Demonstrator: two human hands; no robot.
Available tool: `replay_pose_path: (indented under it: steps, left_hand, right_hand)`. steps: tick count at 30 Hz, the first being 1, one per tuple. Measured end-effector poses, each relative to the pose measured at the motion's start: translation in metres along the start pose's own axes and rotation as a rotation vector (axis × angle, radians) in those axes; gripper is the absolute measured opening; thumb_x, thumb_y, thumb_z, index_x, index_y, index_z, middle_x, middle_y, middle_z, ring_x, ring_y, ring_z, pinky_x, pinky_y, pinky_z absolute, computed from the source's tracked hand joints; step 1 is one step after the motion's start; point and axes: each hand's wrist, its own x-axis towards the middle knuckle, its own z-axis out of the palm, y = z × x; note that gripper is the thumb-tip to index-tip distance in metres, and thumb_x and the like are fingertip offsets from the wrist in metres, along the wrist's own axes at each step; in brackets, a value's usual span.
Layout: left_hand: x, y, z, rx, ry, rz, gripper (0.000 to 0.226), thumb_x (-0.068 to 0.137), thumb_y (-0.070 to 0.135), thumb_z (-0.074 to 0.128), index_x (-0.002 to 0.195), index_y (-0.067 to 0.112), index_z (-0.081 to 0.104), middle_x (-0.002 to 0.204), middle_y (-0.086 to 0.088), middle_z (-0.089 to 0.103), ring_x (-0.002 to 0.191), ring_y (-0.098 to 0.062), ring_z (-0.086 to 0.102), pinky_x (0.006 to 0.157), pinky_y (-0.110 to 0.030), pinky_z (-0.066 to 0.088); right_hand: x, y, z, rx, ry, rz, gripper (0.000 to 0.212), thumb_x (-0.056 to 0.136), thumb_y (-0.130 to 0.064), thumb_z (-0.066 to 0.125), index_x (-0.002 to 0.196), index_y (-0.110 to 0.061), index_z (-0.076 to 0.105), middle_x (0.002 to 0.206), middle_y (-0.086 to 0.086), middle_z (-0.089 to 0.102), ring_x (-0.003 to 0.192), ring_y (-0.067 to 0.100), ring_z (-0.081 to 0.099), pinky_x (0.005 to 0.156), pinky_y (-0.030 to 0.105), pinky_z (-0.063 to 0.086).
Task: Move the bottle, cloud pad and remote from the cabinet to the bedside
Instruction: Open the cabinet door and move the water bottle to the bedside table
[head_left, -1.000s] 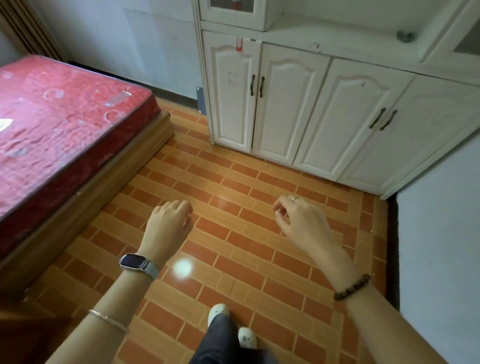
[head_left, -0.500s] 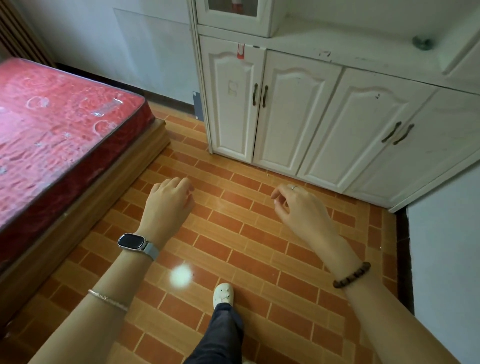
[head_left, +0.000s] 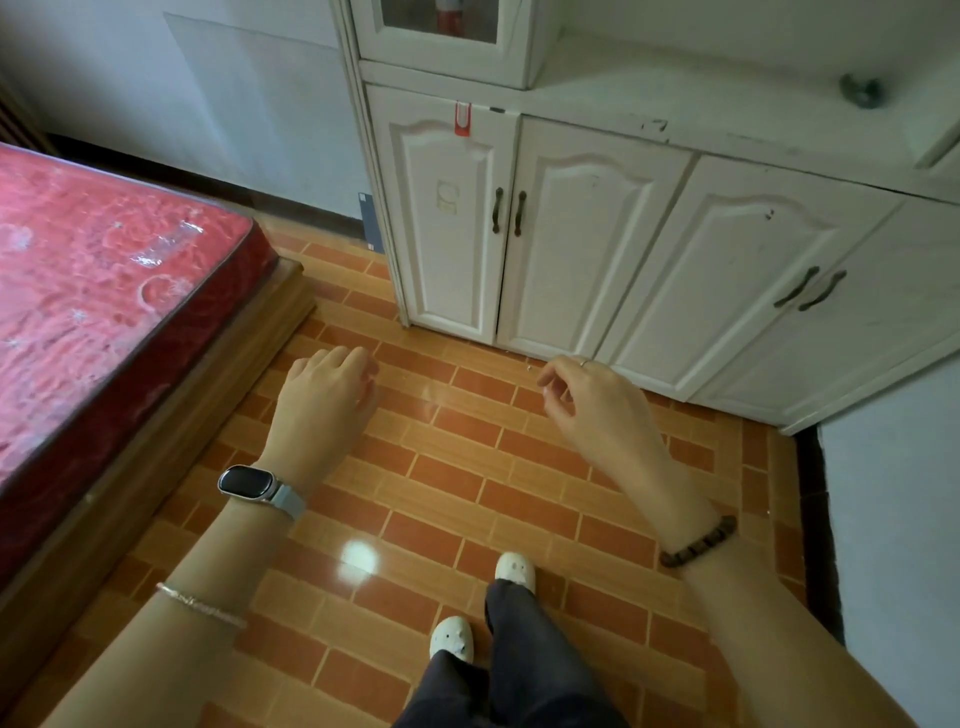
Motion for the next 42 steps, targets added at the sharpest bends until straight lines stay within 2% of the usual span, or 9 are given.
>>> replay_pose_path:
  steps: [5,10,20,27,32,38,42]
  left_hand:
    - [0.052,0.003,0.021,-0.003,0.001,-0.008,0.007,0.085,0.013,0.058,0.092,0.012,0.059,0.081,-0.004,0.061,0.074,-0.027,0.057,0.070,-0.040,0.042]
    - [0.123,0.003,0.036,0.031,0.039,-0.019,0.007,0.084,0.012,0.059,0.090,0.012,0.059,0.080,-0.006,0.061,0.073,-0.030,0.057,0.069,-0.040,0.041]
    - [0.236,0.009,0.056,0.033,0.073,-0.048,0.006,0.087,0.013,0.057,0.092,0.012,0.059,0.081,-0.005,0.061,0.077,-0.029,0.058,0.073,-0.042,0.044]
    - [0.311,-0.009,0.079,-0.008,0.073,-0.033,0.009,0.088,0.016,0.055,0.096,0.015,0.059,0.087,-0.004,0.063,0.080,-0.026,0.058,0.075,-0.040,0.042]
    - [0.384,-0.039,0.084,-0.038,0.113,-0.009,0.009,0.087,0.014,0.057,0.095,0.013,0.059,0.088,-0.005,0.064,0.081,-0.027,0.059,0.078,-0.044,0.043]
    - [0.470,-0.078,0.084,-0.048,0.118,0.032,0.013,0.089,0.018,0.053,0.100,0.014,0.059,0.094,-0.004,0.065,0.089,-0.025,0.059,0.086,-0.041,0.044]
    - [0.517,-0.095,0.084,-0.043,0.128,0.078,0.013,0.088,0.016,0.056,0.099,0.013,0.060,0.092,-0.005,0.065,0.086,-0.026,0.060,0.083,-0.042,0.046]
  right_hand:
    - [0.052,0.030,0.006,0.008,0.005,-0.009,0.012,0.094,-0.026,0.051,0.103,-0.026,0.059,0.089,-0.012,0.061,0.079,0.004,0.055,0.067,0.019,0.046]
    - [0.124,0.067,0.003,0.019,0.042,-0.026,0.012,0.094,-0.025,0.052,0.103,-0.026,0.059,0.090,-0.011,0.062,0.079,0.003,0.055,0.069,0.023,0.052]
    - [0.241,0.118,-0.011,0.034,0.038,-0.079,0.014,0.093,-0.021,0.050,0.103,-0.023,0.060,0.090,-0.007,0.063,0.083,0.010,0.058,0.068,0.024,0.048]
    - [0.312,0.131,-0.001,0.023,0.003,-0.069,0.015,0.093,-0.022,0.050,0.103,-0.023,0.060,0.090,-0.009,0.062,0.082,0.008,0.056,0.066,0.020,0.043]
    - [0.379,0.130,0.002,0.037,0.042,-0.060,0.015,0.093,-0.020,0.049,0.102,-0.022,0.060,0.089,-0.009,0.063,0.084,0.008,0.057,0.067,0.026,0.051]
    - [0.465,0.116,0.000,0.053,0.086,-0.047,0.013,0.093,-0.023,0.050,0.101,-0.022,0.060,0.088,-0.007,0.063,0.082,0.011,0.058,0.066,0.031,0.052]
    - [0.505,0.111,-0.002,0.065,0.118,-0.019,0.012,0.092,-0.022,0.052,0.101,-0.024,0.059,0.088,-0.011,0.061,0.080,0.007,0.055,0.064,0.023,0.046]
